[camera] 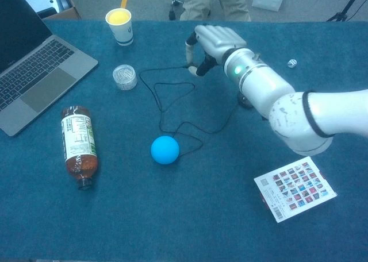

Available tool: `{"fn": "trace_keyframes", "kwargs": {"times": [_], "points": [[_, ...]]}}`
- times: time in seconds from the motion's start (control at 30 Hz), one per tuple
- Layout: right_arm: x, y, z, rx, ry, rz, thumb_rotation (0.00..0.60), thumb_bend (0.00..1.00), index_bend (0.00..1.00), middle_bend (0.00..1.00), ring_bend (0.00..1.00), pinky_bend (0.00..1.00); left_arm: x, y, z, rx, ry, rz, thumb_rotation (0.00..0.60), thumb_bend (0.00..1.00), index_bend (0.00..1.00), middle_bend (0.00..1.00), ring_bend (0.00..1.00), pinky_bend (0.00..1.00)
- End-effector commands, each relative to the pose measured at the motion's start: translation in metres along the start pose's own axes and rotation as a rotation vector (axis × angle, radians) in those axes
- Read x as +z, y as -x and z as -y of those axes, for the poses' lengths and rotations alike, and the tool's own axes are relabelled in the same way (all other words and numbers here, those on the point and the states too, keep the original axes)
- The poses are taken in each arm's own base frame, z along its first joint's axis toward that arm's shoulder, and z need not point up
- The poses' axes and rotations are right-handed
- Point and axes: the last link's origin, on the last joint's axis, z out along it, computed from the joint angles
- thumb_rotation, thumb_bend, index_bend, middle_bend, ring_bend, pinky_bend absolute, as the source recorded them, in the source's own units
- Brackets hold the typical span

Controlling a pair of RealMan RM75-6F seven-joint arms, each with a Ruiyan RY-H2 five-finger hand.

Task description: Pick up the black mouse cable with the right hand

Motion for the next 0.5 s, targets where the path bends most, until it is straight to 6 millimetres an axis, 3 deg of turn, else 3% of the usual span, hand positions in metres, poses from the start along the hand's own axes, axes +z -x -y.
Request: {"fn": "trace_keyframes", "kwargs": {"times": [0.03, 0.2, 0.5], "points": [[-0.022, -0.036, 0.014, 0.218, -0.1, -0.058, 0.6, 0.37, 0.62, 0.28, 0.06, 0.07, 0.0, 0.0, -0.001, 0.001, 0.003, -0.002, 0.6, 0.15, 0.26, 0.18, 0.16, 0.09], [-0.036, -0.043, 0.033, 0.355, -0.187, -0.062, 0.6, 0.37, 0.62, 0.28, 0.06, 0.07, -0.002, -0.003, 0.0, 0.003, -0.002, -0.01, 0.6, 0.15, 0.26, 0.18, 0.16, 0.09], [-0.044, -0.041, 0.038, 0.412, -0.225, -0.024, 0.6, 0.37, 0.62, 0.28, 0.06, 0.07, -0.004, -0.003, 0.002, 0.004, -0.008, -0.008, 0.6, 0.15, 0.26, 0.18, 0.16, 0.09]]}}
